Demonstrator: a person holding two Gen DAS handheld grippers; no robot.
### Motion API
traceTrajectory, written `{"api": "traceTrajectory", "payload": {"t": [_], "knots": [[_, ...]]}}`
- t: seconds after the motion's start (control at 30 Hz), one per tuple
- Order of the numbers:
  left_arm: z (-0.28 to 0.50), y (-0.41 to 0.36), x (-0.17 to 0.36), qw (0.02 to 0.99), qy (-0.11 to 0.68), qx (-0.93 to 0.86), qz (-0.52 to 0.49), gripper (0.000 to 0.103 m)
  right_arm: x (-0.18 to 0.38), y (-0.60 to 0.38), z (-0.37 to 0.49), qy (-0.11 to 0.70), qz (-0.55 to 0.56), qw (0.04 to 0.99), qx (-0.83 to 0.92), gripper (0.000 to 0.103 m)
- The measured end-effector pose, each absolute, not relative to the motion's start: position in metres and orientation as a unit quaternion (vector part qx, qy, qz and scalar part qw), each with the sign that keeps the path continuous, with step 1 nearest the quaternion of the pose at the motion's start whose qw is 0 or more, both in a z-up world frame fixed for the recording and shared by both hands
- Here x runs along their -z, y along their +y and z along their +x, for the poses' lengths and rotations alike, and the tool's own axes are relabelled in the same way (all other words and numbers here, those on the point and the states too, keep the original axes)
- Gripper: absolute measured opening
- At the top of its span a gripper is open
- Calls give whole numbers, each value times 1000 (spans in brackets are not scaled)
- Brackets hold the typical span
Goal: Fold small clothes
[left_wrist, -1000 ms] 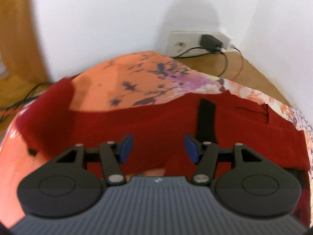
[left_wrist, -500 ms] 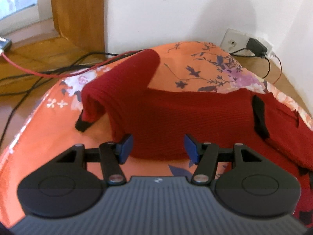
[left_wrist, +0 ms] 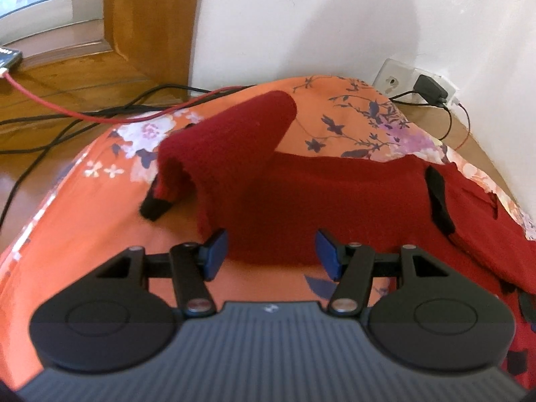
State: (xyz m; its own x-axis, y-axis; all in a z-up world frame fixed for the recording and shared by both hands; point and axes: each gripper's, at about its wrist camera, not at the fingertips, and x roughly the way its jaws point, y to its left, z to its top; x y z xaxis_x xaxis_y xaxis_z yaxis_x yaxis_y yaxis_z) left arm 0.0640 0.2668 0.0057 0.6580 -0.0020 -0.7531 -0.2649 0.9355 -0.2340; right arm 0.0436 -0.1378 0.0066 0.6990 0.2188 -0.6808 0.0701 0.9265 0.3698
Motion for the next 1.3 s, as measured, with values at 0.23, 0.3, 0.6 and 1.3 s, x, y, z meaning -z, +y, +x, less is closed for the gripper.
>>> {"api": "traceTrajectory", "payload": {"t": [0.23,0.3,0.6,1.3], "knots": [[67,274,-2,904,397,-88,-131,59,-4,-131,41,390,195,899,-40,89],[74,278,3,906,391,-95,-134,59,-3,-128,42,395,199,896,-40,89],[95,288,7,922,346,-71,-155,58,-2,-123,36,405,205,890,-33,89],[109,259,-55,953,259,-19,-158,13,-12,-130,47,410,201,888,-50,89]]}}
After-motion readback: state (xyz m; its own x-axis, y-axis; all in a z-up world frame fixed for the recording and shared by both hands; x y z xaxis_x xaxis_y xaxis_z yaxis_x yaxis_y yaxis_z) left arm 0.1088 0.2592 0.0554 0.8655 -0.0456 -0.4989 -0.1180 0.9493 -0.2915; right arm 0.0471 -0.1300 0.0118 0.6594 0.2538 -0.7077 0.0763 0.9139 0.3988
